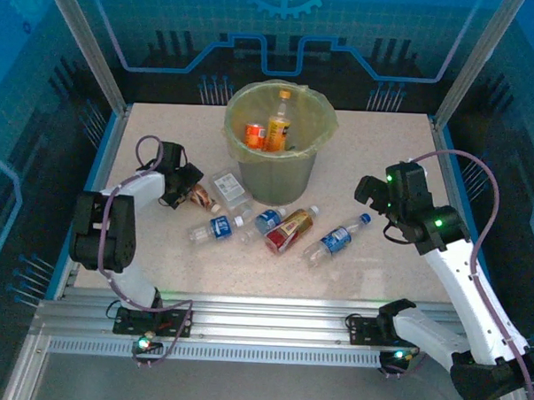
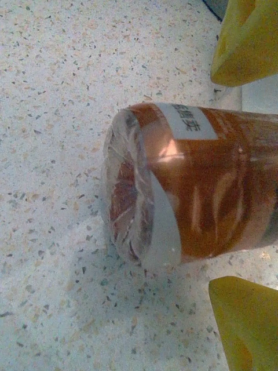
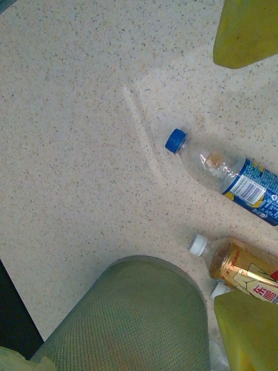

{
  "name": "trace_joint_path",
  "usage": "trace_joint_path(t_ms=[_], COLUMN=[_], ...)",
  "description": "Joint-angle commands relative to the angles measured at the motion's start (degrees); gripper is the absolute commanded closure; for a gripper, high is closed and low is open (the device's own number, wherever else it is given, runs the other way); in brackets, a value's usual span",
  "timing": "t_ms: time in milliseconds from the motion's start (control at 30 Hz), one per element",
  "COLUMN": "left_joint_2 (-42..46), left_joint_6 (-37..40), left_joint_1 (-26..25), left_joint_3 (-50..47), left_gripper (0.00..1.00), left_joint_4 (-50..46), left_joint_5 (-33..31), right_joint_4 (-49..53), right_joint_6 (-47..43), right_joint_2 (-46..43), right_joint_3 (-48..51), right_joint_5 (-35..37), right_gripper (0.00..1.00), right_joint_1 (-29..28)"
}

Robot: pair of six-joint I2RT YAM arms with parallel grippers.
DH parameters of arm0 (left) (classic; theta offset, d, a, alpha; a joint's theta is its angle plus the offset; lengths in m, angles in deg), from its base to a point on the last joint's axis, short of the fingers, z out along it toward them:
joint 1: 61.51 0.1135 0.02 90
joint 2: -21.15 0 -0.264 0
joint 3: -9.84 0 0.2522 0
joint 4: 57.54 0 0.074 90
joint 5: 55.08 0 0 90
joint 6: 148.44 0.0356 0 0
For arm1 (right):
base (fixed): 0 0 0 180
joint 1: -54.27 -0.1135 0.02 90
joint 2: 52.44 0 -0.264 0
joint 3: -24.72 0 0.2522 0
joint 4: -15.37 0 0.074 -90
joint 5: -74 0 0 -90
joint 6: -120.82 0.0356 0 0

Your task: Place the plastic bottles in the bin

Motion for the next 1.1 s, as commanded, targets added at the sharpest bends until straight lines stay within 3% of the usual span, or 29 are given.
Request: trace_joint_path(t_ms=[0,200,433,700,1067], left_joint_2=[-1.9,-4.5,-5.5,-1.0,12.4], left_joint_6=[-1.6,-2.7,-2.9,2.4,13.7], left_joint_1=[0.8,1.0,2.1,3.4,3.8], left_joint_3=[0.0,0.5,1.0,4.1,12.9], left_gripper=[0.15,0.23,0.39,0.53,0.53], left_joint_4=[1.1,2.1,2.9,-0.1,-7.3], left_joint_5=[1.5,2.3,3.1,-0.9,-8.9], right_joint_4=[-0.8,-1.0,-1.2,-1.6,-1.8], right_joint_6=[1.1,1.1,1.2,1.3,1.4], right_joint_2=[-1.0,-0.8,-0.4,-0.3,0.2], right_joint_3=[0.5,0.7,0.5,0.1,-0.3], right_joint_5=[0.5,0.6,0.4,0.2,0.1], right_gripper=[0.00,0.00,0.00,0.00,0.00], right_joint_1=[0.9,1.0,1.1,1.2,1.2])
